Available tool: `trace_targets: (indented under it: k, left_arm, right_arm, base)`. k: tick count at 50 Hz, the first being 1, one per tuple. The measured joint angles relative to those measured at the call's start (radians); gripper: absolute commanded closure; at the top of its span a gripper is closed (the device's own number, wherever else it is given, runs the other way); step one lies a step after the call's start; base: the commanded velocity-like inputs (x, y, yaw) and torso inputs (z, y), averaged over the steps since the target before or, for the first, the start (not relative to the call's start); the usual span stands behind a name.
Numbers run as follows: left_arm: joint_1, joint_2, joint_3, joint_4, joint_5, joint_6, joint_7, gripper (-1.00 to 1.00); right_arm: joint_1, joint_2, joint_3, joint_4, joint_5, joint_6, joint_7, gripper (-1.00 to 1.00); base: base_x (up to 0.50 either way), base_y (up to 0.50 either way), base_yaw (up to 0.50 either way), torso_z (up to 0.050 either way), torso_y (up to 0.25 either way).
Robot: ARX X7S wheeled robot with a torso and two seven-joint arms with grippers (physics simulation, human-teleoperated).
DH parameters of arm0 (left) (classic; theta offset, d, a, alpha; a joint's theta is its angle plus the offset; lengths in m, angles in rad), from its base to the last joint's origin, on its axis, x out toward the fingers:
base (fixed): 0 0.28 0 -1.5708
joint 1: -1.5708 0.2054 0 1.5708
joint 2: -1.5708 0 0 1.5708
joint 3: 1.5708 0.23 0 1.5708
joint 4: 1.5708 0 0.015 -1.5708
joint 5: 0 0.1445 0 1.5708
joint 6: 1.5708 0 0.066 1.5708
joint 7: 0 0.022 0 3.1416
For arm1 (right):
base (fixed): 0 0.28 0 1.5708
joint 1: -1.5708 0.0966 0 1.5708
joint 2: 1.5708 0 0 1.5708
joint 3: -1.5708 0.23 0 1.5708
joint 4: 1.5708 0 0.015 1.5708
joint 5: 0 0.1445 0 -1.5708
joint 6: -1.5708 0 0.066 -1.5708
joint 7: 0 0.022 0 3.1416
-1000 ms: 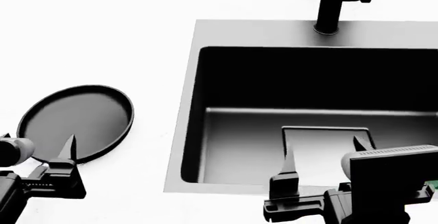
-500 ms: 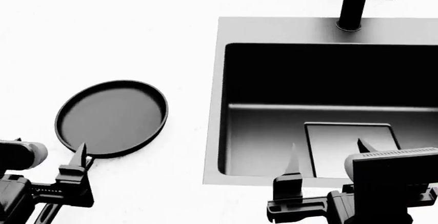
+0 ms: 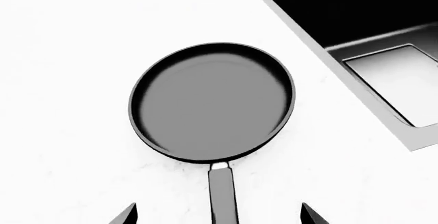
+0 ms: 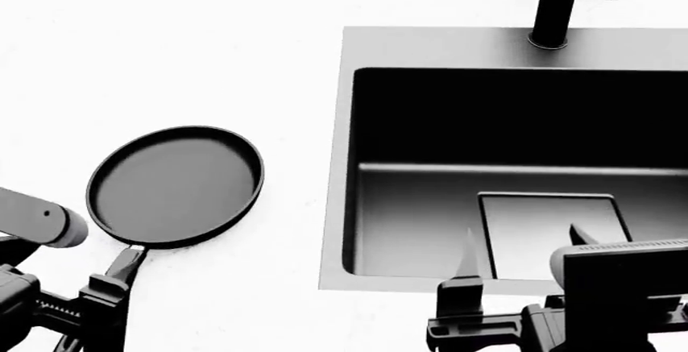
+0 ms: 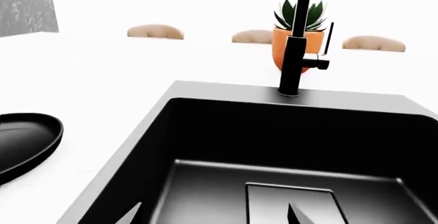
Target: Pick the pan and sponge and place them into the sink. Then turn on the water.
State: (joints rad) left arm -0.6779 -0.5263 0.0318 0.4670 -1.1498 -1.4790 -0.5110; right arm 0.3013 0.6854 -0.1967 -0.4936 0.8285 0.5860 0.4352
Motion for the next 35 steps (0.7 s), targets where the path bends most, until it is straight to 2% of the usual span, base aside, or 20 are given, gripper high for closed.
trace_targets:
  k: [12, 35]
  left_arm:
    - [-0.118, -0.022, 0.127, -0.162, -0.078, -0.026, -0.029, -1.00]
    - [-0.235, -0.019, 0.305, -0.397, 0.016, 0.077, 0.072, -1.00]
  right_arm:
    - [-0.007, -0.008, -0.006, 0.021, -0.006, -0.011, -0.008, -1.00]
    - [-0.014, -0.017, -0.013, 0.048, -0.011, -0.025, -0.018, -1.00]
  base:
    - [0.00, 0.00, 0.00, 0.000, 0.000]
    - [0.00, 0.00, 0.00, 0.000, 0.000]
